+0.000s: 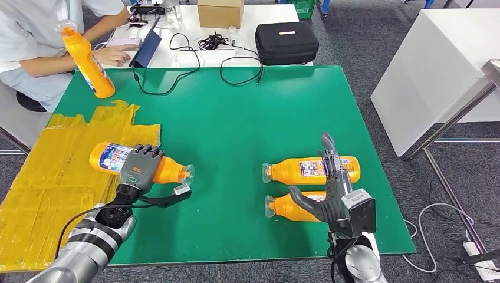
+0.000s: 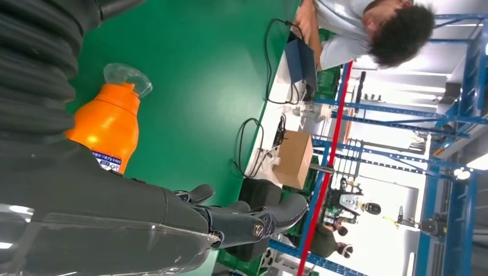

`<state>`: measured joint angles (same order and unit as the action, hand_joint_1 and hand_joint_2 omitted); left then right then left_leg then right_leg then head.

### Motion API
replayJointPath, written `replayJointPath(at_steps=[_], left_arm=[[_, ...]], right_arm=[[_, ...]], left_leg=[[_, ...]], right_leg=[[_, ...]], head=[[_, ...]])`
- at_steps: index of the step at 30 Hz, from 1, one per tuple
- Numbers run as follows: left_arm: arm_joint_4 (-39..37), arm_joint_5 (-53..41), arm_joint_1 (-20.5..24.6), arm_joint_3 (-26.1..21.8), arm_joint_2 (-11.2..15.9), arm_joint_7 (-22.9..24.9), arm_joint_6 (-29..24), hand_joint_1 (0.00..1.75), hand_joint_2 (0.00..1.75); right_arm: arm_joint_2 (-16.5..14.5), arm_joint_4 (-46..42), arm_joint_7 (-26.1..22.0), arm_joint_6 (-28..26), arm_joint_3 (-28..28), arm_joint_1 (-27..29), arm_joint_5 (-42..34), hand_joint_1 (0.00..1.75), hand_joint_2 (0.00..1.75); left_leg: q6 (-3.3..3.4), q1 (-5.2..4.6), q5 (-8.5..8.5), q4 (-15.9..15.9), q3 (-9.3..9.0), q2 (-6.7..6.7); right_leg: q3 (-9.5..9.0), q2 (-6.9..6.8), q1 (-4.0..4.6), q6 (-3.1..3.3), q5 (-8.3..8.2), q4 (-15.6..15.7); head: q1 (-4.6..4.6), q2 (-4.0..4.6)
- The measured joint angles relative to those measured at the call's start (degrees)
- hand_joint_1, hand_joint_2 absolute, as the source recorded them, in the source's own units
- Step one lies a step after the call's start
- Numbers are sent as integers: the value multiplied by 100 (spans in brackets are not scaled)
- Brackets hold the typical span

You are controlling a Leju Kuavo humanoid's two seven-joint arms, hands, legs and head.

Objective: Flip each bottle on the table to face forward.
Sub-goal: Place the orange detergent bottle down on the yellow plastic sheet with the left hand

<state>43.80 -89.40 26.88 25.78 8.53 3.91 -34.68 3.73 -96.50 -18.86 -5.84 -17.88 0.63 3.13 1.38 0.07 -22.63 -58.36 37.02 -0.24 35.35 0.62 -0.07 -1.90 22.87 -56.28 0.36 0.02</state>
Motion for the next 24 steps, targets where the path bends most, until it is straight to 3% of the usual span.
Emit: replayJointPath(at_steps=[7,20,21,24], left_arm=[[-936,-24,395,35,-51,959,130,175,175],[-1482,-50,664,116,-84,1689,257,175,175],[-1507,-51,679,135,-84,1827,259,141,175],[-1602,-51,752,178,-80,2173,247,10,175]], right_arm=[[5,-17,-5,-89,0,42,202,0,175],[5,-33,5,-100,0,68,318,0,175],[5,-33,16,-100,0,68,336,0,175],[5,-32,44,-101,0,68,391,0,175]], left_leg=[[0,1,0,0,0,1],[0,0,0,0,1,-2],[0,0,0,0,1,-1],[0,1,0,0,1,-2]], right_leg=[[0,0,1,0,0,-1],[-1,0,0,0,0,0],[-1,0,0,0,0,-1],[-1,0,0,0,0,-1]], head=[[-1,0],[-1,0],[-1,0],[-1,0]])
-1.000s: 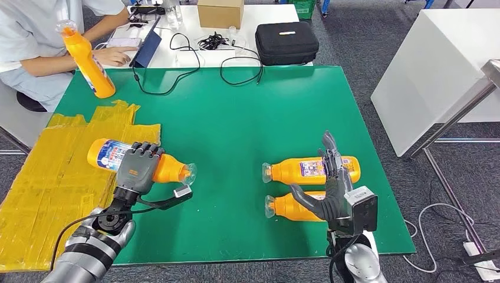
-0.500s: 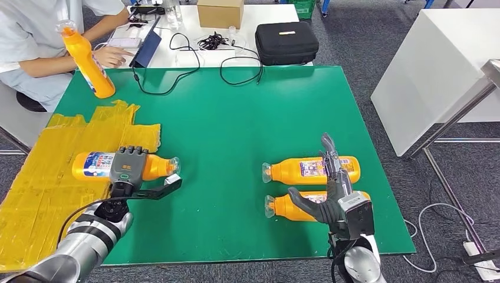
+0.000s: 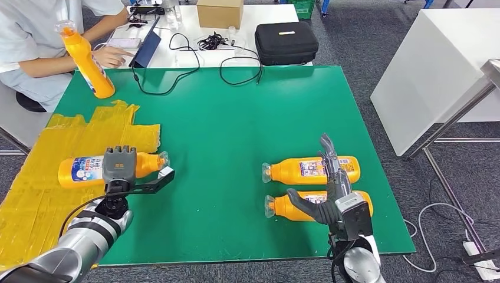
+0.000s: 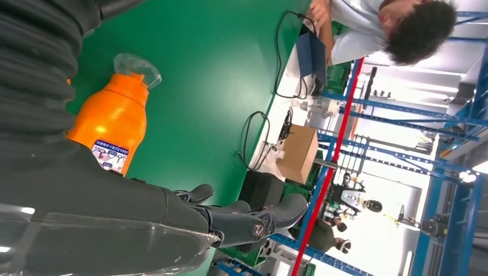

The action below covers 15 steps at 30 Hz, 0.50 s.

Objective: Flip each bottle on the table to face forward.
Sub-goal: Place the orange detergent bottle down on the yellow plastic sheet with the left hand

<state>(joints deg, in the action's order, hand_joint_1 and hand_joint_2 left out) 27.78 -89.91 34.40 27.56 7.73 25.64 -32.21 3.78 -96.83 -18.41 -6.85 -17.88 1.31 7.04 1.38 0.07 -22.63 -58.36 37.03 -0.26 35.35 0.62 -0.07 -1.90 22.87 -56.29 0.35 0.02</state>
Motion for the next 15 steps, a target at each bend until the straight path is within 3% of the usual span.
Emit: replayJointPath(at_steps=[1,7,15], left_arm=[[-33,17,26,-4,2,-12,-17,0,175],[-132,307,59,-320,-43,-710,-116,0,175],[170,932,-146,-1076,-334,-1717,-139,0,175]], right_arm=[[-1,0,4,-1,-1,0,13,0,175],[-9,0,82,-58,-2,-2,161,0,175],[-13,0,228,-89,-2,0,481,0,175]], left_leg=[[0,0,0,0,0,-2],[0,0,0,0,1,-3],[0,-2,0,0,1,-5]], right_leg=[[0,0,0,0,0,0],[-1,0,0,0,0,0],[-1,-1,-1,0,0,1]], head=[[0,0],[1,0],[1,0]])
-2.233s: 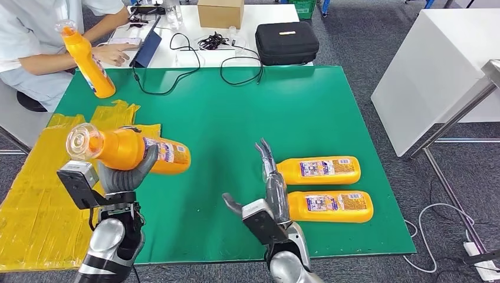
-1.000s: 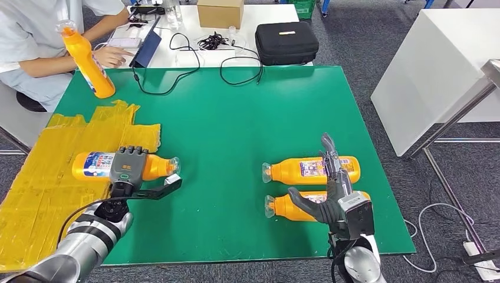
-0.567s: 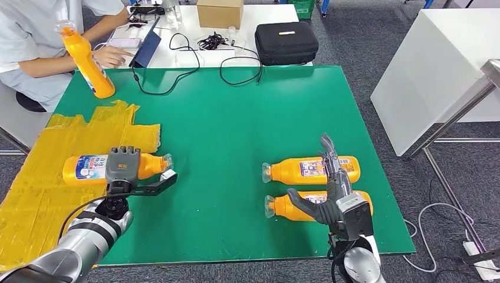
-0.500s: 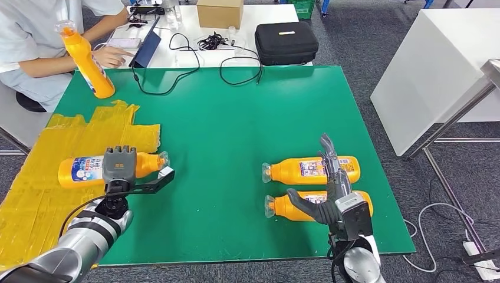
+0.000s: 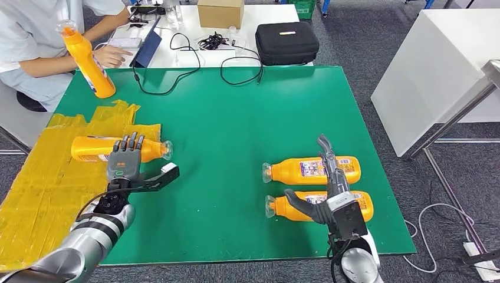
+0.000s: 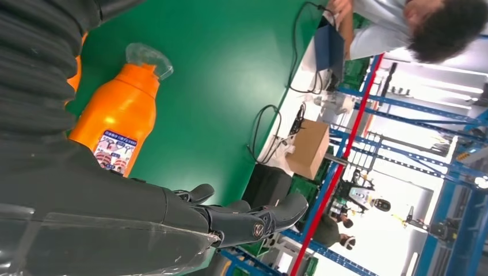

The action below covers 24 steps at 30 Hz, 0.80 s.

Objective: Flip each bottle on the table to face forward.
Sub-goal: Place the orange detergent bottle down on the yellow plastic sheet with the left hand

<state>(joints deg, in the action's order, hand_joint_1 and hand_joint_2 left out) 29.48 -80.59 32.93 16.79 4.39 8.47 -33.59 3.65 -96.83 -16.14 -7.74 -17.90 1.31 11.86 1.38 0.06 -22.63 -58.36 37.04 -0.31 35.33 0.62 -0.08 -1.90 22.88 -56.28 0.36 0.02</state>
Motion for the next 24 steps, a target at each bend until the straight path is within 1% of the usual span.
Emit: replayJointPath(at_steps=[3,5,6,7,9,10,11,12,14,16,18,20,22,24], left_arm=[[183,208,-103,-165,-95,-188,23,0,175],[354,635,-186,-273,-168,-500,155,0,175],[484,1051,-251,-337,-215,-776,327,0,175],[668,1646,-339,-405,-269,-1147,610,0,175],[1188,3124,-583,-525,-377,-1945,1381,0,175],[1494,3830,-725,-561,-426,-2240,1736,0,175],[1777,4338,-860,-579,-470,-2408,1980,0,175],[2027,4634,-979,-586,-509,-2483,2123,0,175],[2408,4876,-1158,-594,-553,-2600,2283,0,175],[2813,5422,-1354,-619,-563,-2993,2591,0,175],[3413,6374,-1663,-645,-574,-3465,3078,0,175],[4137,7208,-2041,-650,-606,-3705,3514,0,175],[4862,7814,-2396,-662,-658,-3831,3747,0,175],[5501,8288,-2651,-690,-727,-3944,3853,0,175]], right_arm=[[1,0,41,-5,0,0,93,0,175],[5,0,91,-28,2,1,231,0,175],[9,-2,128,-58,6,3,332,0,175],[19,-9,166,-95,16,9,447,0,175],[54,-34,233,-173,45,26,664,0,175],[80,-49,255,-197,65,32,740,0,175],[106,-61,269,-214,85,35,786,0,175],[127,-69,278,-222,103,35,812,0,175],[161,-78,301,-238,126,35,880,0,175],[222,-79,407,-279,127,23,1129,0,175],[362,-79,647,-302,120,-35,1622,0,175],[583,-79,956,-207,116,-162,2187,0,175],[864,-74,1246,51,119,-350,2640,0,175],[1151,-40,1454,405,122,-609,2884,0,175]], left_leg=[[0,0,0,0,0,2],[0,0,0,0,-1,4],[0,0,0,0,-1,4],[0,0,0,0,-1,3],[0,0,0,0,0,-2],[0,0,-1,0,1,-4],[0,-1,-2,0,2,-6],[0,-1,-3,0,3,-5],[-1,-2,-6,0,4,0],[-1,-3,-8,0,4,4],[-1,-3,-8,0,3,6],[-1,-3,-7,0,4,6],[0,-5,-7,0,5,5],[2,-9,-6,-1,8,2]], right_leg=[[0,0,0,0,0,0],[0,0,0,0,0,0],[0,0,0,0,0,0],[0,0,0,0,0,0],[-1,0,0,-1,1,0],[-1,-1,0,-1,1,0],[-1,-1,0,-1,2,0],[-1,-1,0,-2,2,0],[-1,0,-1,-2,2,1],[0,1,-1,-2,1,1],[0,1,-1,-2,1,1],[1,1,-1,-2,1,1],[1,1,-2,-2,1,2],[1,0,-5,-3,1,2]], head=[[0,0],[-1,0],[-1,0],[-2,0],[-2,0],[-1,0],[0,0],[1,0],[1,0],[-2,0],[-3,0],[-2,0],[-1,0],[-2,0]])
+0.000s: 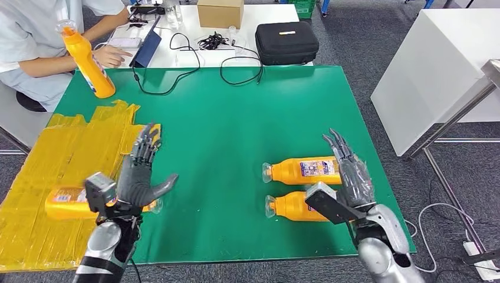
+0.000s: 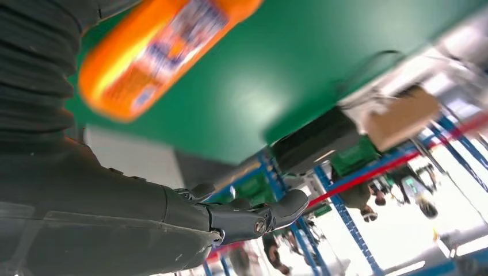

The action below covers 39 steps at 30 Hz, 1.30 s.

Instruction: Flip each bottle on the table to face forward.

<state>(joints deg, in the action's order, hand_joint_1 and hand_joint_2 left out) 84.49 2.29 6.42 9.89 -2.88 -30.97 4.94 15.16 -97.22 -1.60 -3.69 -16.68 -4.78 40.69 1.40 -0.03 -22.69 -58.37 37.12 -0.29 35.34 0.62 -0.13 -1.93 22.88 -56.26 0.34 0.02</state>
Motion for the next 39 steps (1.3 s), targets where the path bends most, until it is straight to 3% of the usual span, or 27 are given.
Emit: replayJointPath(at_steps=[3,7,16,21,39], left_arm=[[716,379,-203,-52,-109,-98,54,0,175],[1242,440,-336,-86,-190,-117,57,0,175],[1603,654,-417,-134,-277,-187,35,0,175],[1643,346,-329,-135,-294,-162,-520,0,175],[1624,304,-197,-125,-274,1,-733,0,175]], right_arm=[[337,168,162,379,-1,-477,94,0,175],[573,361,219,476,-5,-871,116,0,175],[780,700,353,818,-104,-1307,126,0,175],[971,1394,188,1160,-368,-1940,-32,0,175],[817,3103,339,1092,-1181,-2404,475,0,175]], left_leg=[[7,-4,5,0,0,-5],[12,-4,10,0,0,-17],[12,-3,10,0,2,-15],[18,-5,16,-1,1,-24],[19,-4,16,-1,2,-26]], right_leg=[[-1,-1,-4,-5,-3,1],[-3,-4,-4,-8,-5,0],[-2,-4,-3,-8,-5,-1],[-5,-11,-5,-12,-8,0],[-5,-15,-4,-14,-9,-1]], head=[[-1,0],[-1,0],[-2,0],[0,0],[-1,0]])
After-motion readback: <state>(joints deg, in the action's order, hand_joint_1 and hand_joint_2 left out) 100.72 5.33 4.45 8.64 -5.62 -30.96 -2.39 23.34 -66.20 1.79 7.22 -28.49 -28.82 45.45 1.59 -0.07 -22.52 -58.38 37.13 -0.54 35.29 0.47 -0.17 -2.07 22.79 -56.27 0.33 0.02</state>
